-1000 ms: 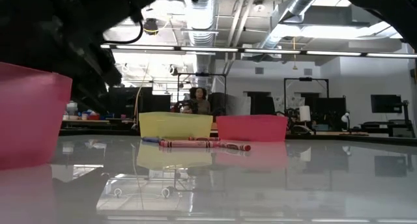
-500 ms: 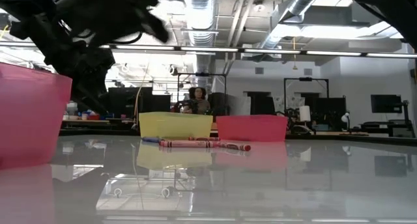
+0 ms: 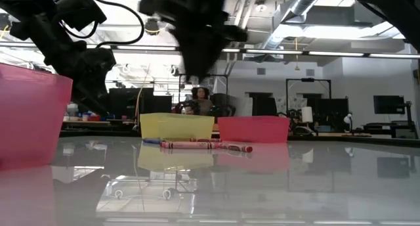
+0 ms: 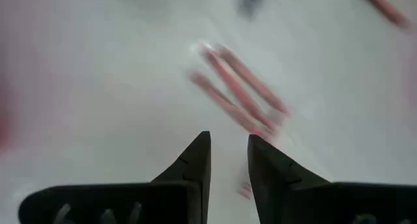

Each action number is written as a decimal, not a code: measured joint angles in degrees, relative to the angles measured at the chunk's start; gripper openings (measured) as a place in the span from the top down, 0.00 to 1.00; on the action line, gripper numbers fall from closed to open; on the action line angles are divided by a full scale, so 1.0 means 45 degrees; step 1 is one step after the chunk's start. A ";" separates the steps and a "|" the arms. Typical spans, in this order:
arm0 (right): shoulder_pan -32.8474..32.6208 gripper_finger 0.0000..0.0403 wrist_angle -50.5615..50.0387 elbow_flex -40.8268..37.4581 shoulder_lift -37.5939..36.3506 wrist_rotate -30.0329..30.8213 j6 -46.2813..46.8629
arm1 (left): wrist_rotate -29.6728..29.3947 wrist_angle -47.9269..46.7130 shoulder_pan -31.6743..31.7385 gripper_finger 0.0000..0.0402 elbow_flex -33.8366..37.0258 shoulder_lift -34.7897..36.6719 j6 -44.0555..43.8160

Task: Sort crayons
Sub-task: Put the red crayon into the pink bin

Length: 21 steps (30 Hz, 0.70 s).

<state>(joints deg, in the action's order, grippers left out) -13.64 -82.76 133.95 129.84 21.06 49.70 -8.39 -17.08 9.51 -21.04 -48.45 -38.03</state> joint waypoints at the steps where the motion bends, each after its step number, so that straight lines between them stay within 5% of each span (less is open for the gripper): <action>1: 0.0028 0.76 -0.0494 -0.0009 0.0000 0.0000 0.0172 | 0.0109 0.0005 -0.0002 0.67 0.0000 0.0000 0.0005; 21: 0.1402 0.74 -0.1598 -0.0107 -0.1462 -0.0375 -0.1436 | 0.1101 0.0010 -0.0002 0.67 0.0000 0.0000 0.0093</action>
<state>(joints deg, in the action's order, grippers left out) -7.33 -89.95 133.47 123.26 19.37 43.24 -3.43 -17.04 9.50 -21.04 -48.45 -37.61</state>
